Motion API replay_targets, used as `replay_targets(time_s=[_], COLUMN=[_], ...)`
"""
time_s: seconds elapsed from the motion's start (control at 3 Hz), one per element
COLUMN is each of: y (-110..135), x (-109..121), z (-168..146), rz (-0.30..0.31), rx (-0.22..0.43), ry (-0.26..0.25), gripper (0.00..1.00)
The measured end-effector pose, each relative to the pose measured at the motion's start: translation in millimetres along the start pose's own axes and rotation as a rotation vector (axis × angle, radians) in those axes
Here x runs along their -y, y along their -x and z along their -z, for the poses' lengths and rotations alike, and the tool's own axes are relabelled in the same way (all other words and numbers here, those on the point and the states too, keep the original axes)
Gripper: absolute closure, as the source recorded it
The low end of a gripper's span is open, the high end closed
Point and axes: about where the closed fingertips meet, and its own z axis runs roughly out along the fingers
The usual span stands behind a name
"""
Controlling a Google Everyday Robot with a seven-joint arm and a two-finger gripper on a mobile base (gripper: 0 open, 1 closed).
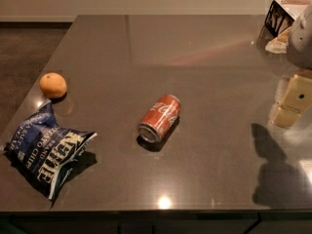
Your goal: Place coke can upright
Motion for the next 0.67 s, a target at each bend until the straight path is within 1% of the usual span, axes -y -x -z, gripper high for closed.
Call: replay_targets(time_s=[0.33,0.67], y=[0.0,13.0], x=[0.0,10.6], z=[0.0,-6.1], rz=[0.0,0.079], rx=[0.0,0.03], ry=[0.0,0.014], gripper=[0.0,0.0])
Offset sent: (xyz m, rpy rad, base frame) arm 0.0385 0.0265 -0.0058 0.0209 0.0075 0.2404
